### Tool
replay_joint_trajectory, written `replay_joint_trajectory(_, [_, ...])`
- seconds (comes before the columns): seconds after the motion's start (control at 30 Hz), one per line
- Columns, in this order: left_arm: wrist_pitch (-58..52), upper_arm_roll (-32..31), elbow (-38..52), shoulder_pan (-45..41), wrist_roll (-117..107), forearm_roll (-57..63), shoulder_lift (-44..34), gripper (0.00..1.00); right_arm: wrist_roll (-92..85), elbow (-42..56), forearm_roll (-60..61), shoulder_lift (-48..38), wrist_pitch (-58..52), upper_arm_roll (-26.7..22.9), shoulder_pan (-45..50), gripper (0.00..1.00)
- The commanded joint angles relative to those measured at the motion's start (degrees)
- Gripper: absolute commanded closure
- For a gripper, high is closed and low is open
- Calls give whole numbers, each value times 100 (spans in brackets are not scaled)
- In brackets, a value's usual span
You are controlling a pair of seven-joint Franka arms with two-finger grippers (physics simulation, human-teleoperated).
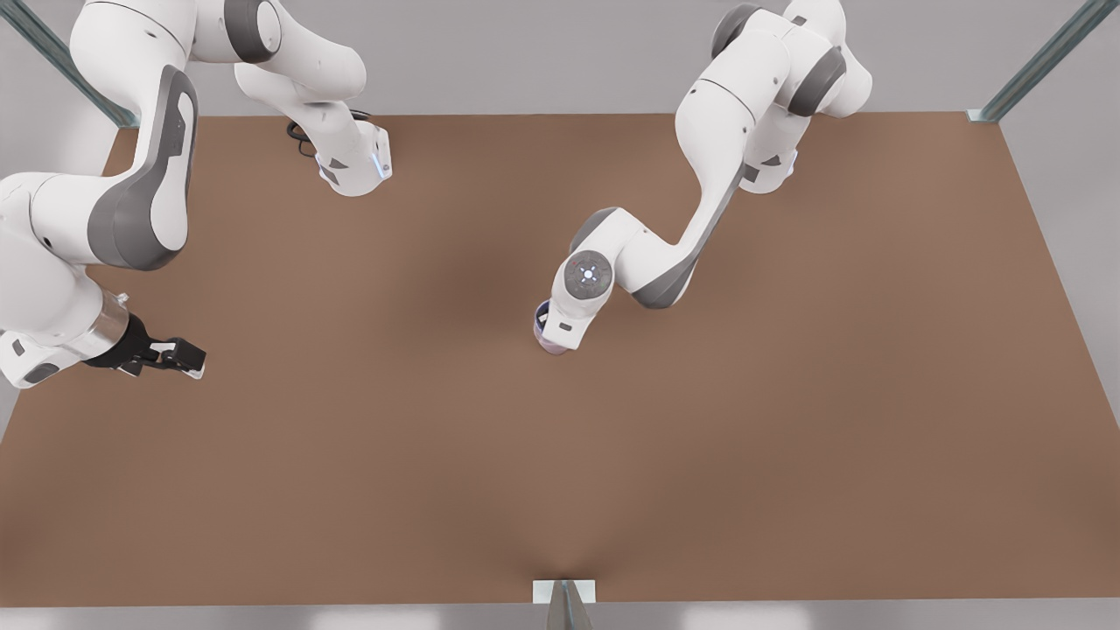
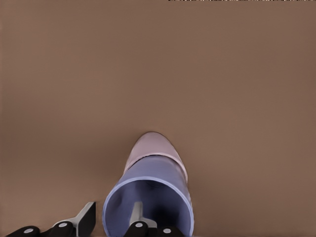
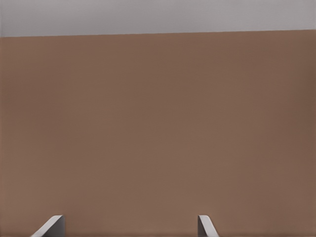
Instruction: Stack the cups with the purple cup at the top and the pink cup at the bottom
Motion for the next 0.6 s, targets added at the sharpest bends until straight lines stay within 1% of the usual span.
replay_joint_trajectory(0.0, [1,-2,1,-1,-32,45,-3,41,-5,5,4,-7,10,-1,0,0])
replay_joint_trajectory(0.17, [1,-2,1,17,-32,89,32,40,-5,5,4,-7,19,-1,0,0])
replay_joint_trajectory(0.2, [1,-2,1,17,-32,89,32,29,-5,-4,4,-7,19,-1,0,0])
replay_joint_trajectory(0.23, [1,-2,1,25,-32,98,32,0,-5,5,4,-7,19,-1,0,0])
replay_joint_trajectory(0.57, [-43,-2,-60,78,-24,98,-56,0,-5,-4,4,-7,19,-1,0,0])
